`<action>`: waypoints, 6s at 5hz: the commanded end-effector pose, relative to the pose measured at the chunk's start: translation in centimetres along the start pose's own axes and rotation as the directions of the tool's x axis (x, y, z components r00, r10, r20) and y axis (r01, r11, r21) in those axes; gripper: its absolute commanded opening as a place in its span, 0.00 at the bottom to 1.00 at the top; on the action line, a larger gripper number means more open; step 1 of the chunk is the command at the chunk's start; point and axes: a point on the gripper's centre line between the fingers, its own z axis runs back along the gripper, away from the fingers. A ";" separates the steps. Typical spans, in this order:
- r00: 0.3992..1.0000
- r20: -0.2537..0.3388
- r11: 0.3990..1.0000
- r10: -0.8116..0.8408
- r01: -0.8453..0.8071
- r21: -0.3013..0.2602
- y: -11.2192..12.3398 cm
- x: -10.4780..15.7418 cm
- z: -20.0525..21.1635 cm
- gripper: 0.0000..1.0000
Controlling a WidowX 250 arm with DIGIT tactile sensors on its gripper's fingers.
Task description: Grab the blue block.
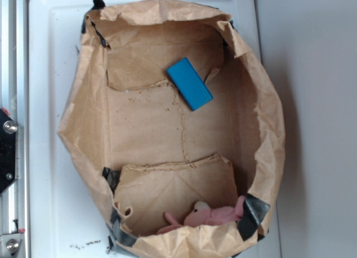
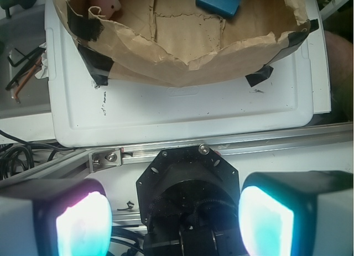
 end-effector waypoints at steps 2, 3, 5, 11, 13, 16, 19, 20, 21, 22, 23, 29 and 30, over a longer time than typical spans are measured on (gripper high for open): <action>1.000 0.014 1.000 -0.018 0.018 0.016 1.5 2.5 -0.9 1.00; 0.999 0.014 0.999 -0.034 0.034 0.023 4.3 5.6 -2.2 1.00; 0.980 0.052 0.981 -0.193 0.191 0.042 6.5 11.7 -4.8 1.00; 0.644 0.017 0.643 -0.765 0.762 0.082 5.2 18.7 -14.2 1.00; 0.474 -0.047 0.463 -0.879 0.874 0.146 4.4 18.8 -16.5 1.00; 0.458 -0.064 0.450 -0.887 0.887 0.106 3.6 17.6 -18.1 1.00; 0.493 -0.071 0.485 -0.867 0.868 0.112 3.5 17.3 -18.2 1.00; 0.493 -0.071 0.485 -0.867 0.868 0.112 3.5 17.3 -18.2 1.00; 0.493 -0.071 0.485 -0.867 0.868 0.112 3.5 17.3 -18.2 1.00; 0.493 -0.071 0.485 -0.867 0.868 0.112 3.5 17.3 -18.2 1.00; 0.493 -0.071 0.485 -0.867 0.868 0.112 3.5 17.3 -18.2 1.00; 0.547 -0.070 0.530 -0.834 0.830 0.176 8.5 20.0 -21.4 1.00; 0.550 -0.066 0.535 -0.833 0.829 0.164 8.8 20.1 -21.3 1.00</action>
